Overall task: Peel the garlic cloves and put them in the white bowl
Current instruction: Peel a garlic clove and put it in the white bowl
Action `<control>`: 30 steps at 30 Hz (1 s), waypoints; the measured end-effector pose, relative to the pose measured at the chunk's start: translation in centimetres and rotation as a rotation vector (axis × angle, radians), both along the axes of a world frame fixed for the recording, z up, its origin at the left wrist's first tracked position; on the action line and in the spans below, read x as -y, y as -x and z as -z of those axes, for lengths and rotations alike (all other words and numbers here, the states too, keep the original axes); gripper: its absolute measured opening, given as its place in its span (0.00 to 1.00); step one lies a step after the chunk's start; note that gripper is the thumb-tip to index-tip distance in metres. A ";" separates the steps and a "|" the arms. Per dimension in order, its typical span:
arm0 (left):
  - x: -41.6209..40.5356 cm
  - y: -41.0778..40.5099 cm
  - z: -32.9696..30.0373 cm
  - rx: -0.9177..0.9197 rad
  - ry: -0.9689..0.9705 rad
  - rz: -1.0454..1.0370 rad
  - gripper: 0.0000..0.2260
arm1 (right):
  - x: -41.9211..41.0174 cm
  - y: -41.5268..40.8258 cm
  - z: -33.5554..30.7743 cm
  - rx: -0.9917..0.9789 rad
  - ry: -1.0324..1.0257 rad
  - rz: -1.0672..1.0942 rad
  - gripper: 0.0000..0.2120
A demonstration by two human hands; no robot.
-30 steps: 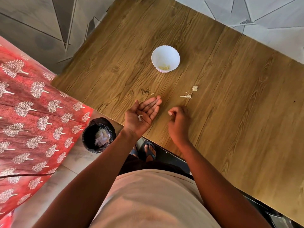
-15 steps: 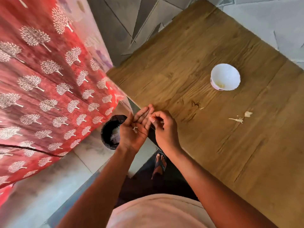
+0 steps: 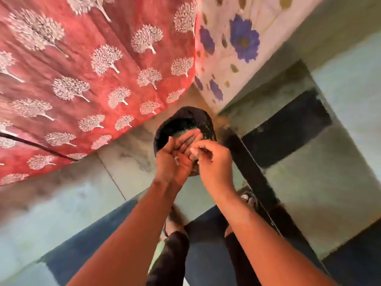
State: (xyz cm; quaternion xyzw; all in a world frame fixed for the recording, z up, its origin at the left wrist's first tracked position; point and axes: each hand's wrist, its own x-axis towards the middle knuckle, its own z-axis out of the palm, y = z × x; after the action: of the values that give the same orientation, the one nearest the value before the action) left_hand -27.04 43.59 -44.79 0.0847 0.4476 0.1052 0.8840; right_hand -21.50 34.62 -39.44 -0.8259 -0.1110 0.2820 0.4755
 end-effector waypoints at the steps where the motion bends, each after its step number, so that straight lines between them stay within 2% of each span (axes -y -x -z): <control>1: -0.8 -0.1 3.1 -0.033 0.003 -0.001 0.30 | -0.7 0.0 3.0 0.029 0.018 -0.008 0.08; 4: -2.6 -0.6 12.6 -0.115 0.009 -0.006 0.29 | -2.7 0.4 13.0 0.059 0.057 -0.071 0.13; 7: -3.5 -1.1 18.0 -0.252 -0.029 0.043 0.30 | -3.1 0.7 18.7 0.062 0.156 -0.097 0.14; 9: -3.7 -1.7 19.5 -0.311 -0.043 0.089 0.30 | -3.1 0.8 20.8 0.067 0.209 -0.066 0.14; 12: -3.8 -2.3 20.2 -0.327 0.004 0.135 0.32 | -3.6 1.3 22.3 0.170 0.111 -0.106 0.15; 13: -3.9 -2.4 20.1 -0.318 0.029 0.130 0.33 | -3.8 1.7 22.6 0.120 0.051 -0.189 0.17; 16: -4.4 -2.3 19.8 -0.310 0.072 0.151 0.35 | -4.0 1.7 23.7 -0.232 -0.031 -0.384 0.24; 19: -4.5 -2.1 18.8 -0.133 0.086 0.195 0.38 | -4.3 -0.5 25.2 -0.279 0.143 -0.320 0.37; 21: -4.6 -2.3 18.3 -0.125 0.065 0.147 0.38 | -4.9 -1.7 25.7 -0.307 0.272 -0.276 0.41; 23: -4.7 -3.0 18.3 -0.200 -0.004 0.171 0.35 | -5.9 -2.1 24.8 -0.490 0.214 -0.202 0.47; 24: -4.7 -3.3 18.4 -0.266 -0.056 0.214 0.33 | -6.3 -1.7 24.2 -0.604 0.121 -0.161 0.45; 26: -4.5 -3.7 18.8 -0.433 -0.127 0.312 0.29 | -6.2 -0.7 22.8 -0.685 -0.046 -0.106 0.31; 28: -4.7 -4.1 19.4 -0.559 -0.103 0.348 0.27 | -5.5 0.1 22.3 -0.560 -0.127 -0.102 0.24; 30: -5.1 -4.2 19.4 -0.567 -0.011 0.349 0.29 | -4.4 0.8 23.3 -0.405 -0.138 -0.221 0.24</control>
State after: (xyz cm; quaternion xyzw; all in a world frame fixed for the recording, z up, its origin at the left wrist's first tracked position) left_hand -22.80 48.74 -64.15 0.1907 0.6540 -0.0733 0.7284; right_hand -22.32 39.01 -62.71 -0.7011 -0.1220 0.4837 0.5096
